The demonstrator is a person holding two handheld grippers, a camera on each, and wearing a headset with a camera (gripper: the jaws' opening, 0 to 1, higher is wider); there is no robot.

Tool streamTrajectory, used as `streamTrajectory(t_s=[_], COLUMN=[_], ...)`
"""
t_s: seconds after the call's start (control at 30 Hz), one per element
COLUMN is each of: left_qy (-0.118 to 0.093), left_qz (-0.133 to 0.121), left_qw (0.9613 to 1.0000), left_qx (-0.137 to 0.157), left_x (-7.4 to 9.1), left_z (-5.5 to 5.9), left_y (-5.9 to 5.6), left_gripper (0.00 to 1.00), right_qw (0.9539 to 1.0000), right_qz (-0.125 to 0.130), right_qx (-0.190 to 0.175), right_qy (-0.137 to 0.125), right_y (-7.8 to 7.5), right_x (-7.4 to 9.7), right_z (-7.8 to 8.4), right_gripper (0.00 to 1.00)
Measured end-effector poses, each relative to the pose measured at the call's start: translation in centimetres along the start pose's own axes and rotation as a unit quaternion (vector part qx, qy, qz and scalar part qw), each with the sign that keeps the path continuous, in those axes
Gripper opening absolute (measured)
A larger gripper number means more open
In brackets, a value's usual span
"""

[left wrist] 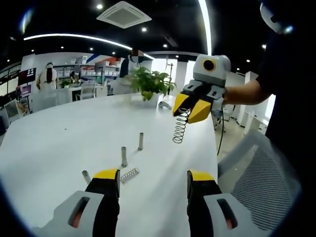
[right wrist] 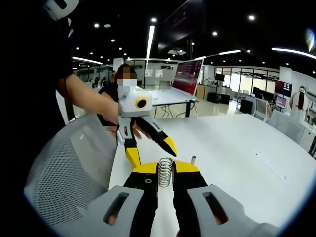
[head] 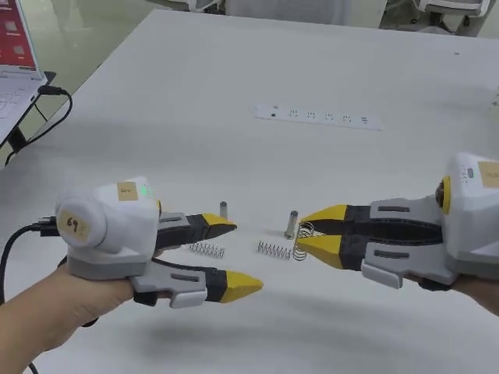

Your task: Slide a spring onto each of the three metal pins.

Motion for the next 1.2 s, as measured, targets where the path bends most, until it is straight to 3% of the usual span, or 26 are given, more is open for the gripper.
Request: streamTrajectory(t_s=[0.23, 0.37, 0.47, 0.6, 0.73, 0.9, 1.2], left_qy=[0.002, 0.011, 0.014, 0.013, 0.014, 0.027, 0.035], left_qz=[-0.029, -0.039, -0.051, -0.074, -0.087, -0.095, -0.103], left_qw=[0.9995, 0.9991, 0.9984, 0.9967, 0.9955, 0.9943, 0.9929], left_qx=[0.014, 0.012, 0.019, 0.03, 0.035, 0.041, 0.049], left_x=[0.7, 1.2, 1.6, 2.2, 2.7, 3.2, 3.7], left_z=[0.3, 1.0, 1.5, 1.7, 2.1, 3.1, 3.7], left_y=[1.2, 1.6, 2.0, 2.8, 3.3, 3.5, 3.6], left_gripper=[0.65, 0.68, 0.74, 0.91, 0.97, 0.98, 0.98], right_qw=[0.9999, 0.9997, 0.9991, 0.9975, 0.9954, 0.9921, 0.9831], right_qz=[0.013, 0.024, 0.04, 0.067, 0.092, 0.122, 0.176], right_qx=[0.004, 0.004, 0.002, -0.008, -0.017, -0.029, -0.049], right_qy=[0.008, 0.009, 0.013, 0.017, 0.019, 0.011, 0.003], right_y=[-0.5, -1.0, -1.6, -2.8, -3.9, -5.3, -8.0], right_x=[0.3, 0.8, 1.3, 2.4, 3.3, 4.6, 6.6], right_z=[0.5, 0.8, 1.1, 1.9, 2.5, 2.8, 3.7], right_gripper=[0.08, 0.08, 0.08, 0.08, 0.08, 0.08, 0.08])
Point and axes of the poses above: the centre of the closed fingertips' face, and the gripper's own axes: x roughly backward along the fingers, y roughly to its left, z roughly out of its underside, the point moved 2 cm from there along x, roughly backward along the fingers, and after that the axes turned 9 degrees about -z, right-handed, at the moved point
